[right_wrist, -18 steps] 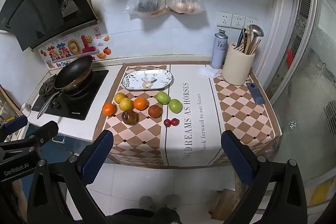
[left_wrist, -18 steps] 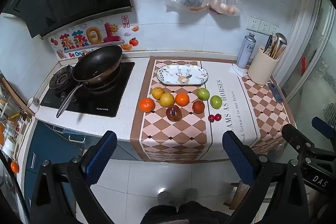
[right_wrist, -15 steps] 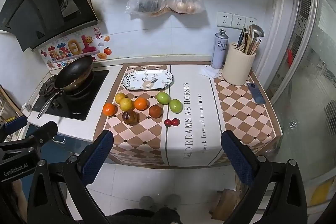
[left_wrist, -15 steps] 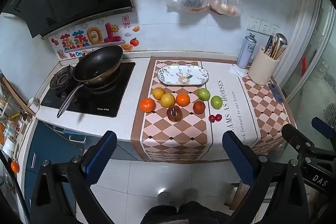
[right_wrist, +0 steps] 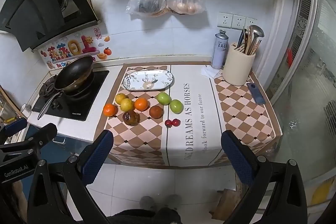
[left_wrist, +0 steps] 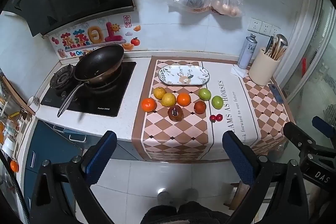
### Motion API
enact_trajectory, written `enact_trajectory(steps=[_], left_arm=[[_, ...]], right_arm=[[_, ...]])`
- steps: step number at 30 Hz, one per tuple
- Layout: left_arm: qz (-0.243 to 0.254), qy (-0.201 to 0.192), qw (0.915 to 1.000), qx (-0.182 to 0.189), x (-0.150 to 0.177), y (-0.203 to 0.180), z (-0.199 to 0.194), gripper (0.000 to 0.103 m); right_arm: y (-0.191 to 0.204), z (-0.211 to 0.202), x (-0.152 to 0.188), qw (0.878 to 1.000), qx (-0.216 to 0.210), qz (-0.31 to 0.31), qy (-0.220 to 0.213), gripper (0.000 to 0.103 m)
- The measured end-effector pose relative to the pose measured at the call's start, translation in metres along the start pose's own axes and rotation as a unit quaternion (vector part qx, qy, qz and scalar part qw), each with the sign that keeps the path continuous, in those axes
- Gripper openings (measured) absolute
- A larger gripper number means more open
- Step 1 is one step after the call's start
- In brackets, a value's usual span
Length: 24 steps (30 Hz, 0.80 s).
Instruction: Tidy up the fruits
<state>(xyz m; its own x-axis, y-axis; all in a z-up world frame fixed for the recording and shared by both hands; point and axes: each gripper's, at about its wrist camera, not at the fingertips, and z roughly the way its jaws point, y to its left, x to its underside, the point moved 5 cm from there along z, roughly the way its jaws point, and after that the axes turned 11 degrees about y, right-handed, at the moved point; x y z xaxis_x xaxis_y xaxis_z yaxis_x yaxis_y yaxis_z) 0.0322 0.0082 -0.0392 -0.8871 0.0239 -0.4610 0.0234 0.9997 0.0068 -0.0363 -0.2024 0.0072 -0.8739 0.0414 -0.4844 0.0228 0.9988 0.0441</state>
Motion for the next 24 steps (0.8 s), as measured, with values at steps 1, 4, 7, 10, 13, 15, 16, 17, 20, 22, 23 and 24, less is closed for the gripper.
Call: enact_trajectory(steps=[1, 4, 7, 10, 13, 15, 16, 17, 20, 22, 23, 24], left_arm=[[0.000, 0.000, 1.0000, 0.000, 0.0008, 0.0000, -0.0007, 0.103], [-0.001, -0.001, 1.0000, 0.001, 0.0027, -0.0010, 0.0000, 0.103], [-0.001, -0.001, 1.0000, 0.003, 0.0032, -0.0010, 0.0002, 0.103], [-0.001, 0.000, 1.0000, 0.004, 0.0033, -0.0009, 0.0000, 0.103], [-0.001, 0.000, 1.0000, 0.004, 0.0038, -0.0013, -0.0003, 0.103], [-0.002, 0.000, 1.0000, 0.004, 0.0035, -0.0014, -0.0003, 0.103], [-0.001, -0.001, 1.0000, 0.003, 0.0034, -0.0016, -0.0004, 0.103], [-0.001, -0.001, 1.0000, 0.003, 0.0032, -0.0016, -0.0004, 0.103], [-0.001, -0.003, 1.0000, 0.002, 0.0014, -0.0018, -0.0025, 0.103], [0.001, -0.004, 1.0000, 0.002, 0.0003, -0.0025, -0.0036, 0.103], [0.001, -0.004, 1.0000, 0.001, -0.0002, -0.0028, -0.0040, 0.103], [0.001, -0.004, 1.0000, 0.001, -0.0013, -0.0029, -0.0045, 0.103]], right_arm=[[0.0015, 0.0005, 0.0001, 1.000, 0.000, 0.000, 0.000, 0.103], [0.0009, 0.0007, -0.0007, 1.000, -0.001, 0.000, 0.001, 0.103], [-0.0027, -0.0009, -0.0004, 1.000, -0.003, 0.001, 0.002, 0.103], [-0.0057, -0.0013, 0.0006, 1.000, -0.005, 0.001, 0.003, 0.103], [-0.0060, -0.0014, 0.0009, 1.000, -0.006, 0.002, 0.003, 0.103], [-0.0062, -0.0017, 0.0011, 1.000, -0.006, 0.002, 0.003, 0.103], [-0.0064, -0.0020, 0.0012, 1.000, -0.006, 0.002, 0.003, 0.103], [-0.0060, -0.0017, 0.0001, 1.000, -0.006, 0.002, 0.004, 0.103], [-0.0064, -0.0030, 0.0005, 1.000, -0.006, 0.003, 0.001, 0.103], [-0.0073, -0.0035, 0.0008, 1.000, -0.007, 0.004, 0.001, 0.103], [-0.0075, -0.0040, 0.0008, 1.000, -0.007, 0.005, 0.001, 0.103], [-0.0069, -0.0037, -0.0002, 1.000, -0.006, 0.004, 0.002, 0.103]])
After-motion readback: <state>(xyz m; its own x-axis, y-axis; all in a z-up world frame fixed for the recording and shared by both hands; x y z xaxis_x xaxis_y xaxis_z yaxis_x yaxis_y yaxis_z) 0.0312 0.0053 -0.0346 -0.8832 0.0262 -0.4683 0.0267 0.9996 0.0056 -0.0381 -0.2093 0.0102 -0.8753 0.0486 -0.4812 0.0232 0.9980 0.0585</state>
